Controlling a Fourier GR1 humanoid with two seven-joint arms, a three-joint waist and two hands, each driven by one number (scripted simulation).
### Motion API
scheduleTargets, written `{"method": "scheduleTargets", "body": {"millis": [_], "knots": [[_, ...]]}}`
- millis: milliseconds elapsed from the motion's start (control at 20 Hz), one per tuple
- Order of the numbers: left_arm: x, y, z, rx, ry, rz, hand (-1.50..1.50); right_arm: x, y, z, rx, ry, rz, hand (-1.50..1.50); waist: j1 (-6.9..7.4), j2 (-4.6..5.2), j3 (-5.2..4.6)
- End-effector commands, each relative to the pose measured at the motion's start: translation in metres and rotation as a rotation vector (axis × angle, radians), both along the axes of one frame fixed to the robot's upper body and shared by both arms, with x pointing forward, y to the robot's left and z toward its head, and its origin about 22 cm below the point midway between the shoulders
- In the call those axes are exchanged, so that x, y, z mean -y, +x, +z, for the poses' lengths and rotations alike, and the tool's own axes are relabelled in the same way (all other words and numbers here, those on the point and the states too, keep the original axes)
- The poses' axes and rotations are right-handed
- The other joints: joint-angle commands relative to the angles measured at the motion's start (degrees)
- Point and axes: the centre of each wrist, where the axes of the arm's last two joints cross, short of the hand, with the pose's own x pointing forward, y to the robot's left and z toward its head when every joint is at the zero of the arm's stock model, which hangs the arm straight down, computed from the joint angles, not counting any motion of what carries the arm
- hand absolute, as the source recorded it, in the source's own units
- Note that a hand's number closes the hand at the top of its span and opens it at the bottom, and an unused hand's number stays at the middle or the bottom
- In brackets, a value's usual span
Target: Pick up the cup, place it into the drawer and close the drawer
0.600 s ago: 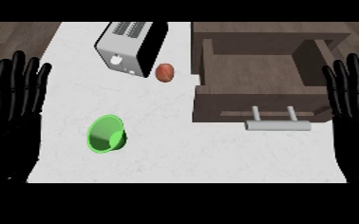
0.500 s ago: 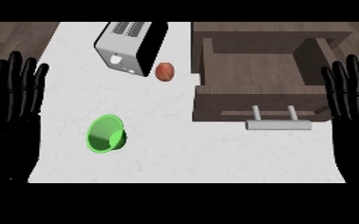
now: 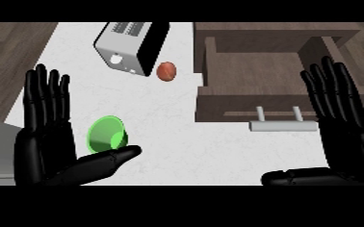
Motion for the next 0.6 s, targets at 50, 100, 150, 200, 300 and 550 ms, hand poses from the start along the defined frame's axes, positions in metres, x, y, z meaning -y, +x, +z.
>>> {"method": "scheduleTargets", "body": {"millis": [50, 100, 150, 200, 300, 550], "knots": [[0.017, 0.001, -0.003, -0.024, -0.053, 0.018, -1.50, -0.008, 0.002, 0.009, -0.018, 0.019, 0.033, -1.50, 0.09, 0.01, 0.02], [0.017, -0.006, -0.005, -0.012, -0.061, 0.035, -1.50, 0.003, 0.012, 0.003, -0.019, 0.014, 0.045, -1.50, 0.17, 0.02, 0.03], [0.012, -0.016, 0.003, -0.026, -0.077, 0.022, -1.50, 0.012, -0.006, 0.008, -0.002, 0.025, 0.025, -1.50, 0.11, -0.02, 0.03], [0.030, 0.006, 0.003, -0.015, -0.056, 0.018, -1.50, -0.014, 0.003, 0.003, -0.007, 0.015, 0.019, -1.50, 0.05, 0.03, 0.03], [0.021, 0.013, -0.003, -0.024, -0.055, 0.033, -1.50, -0.006, 0.011, -0.009, -0.010, 0.025, 0.021, -1.50, 0.09, 0.05, 0.03], [0.004, 0.007, 0.001, -0.036, -0.066, 0.034, -1.50, -0.001, 0.005, -0.007, -0.008, 0.024, 0.024, -1.50, 0.13, 0.01, 0.03]]}}
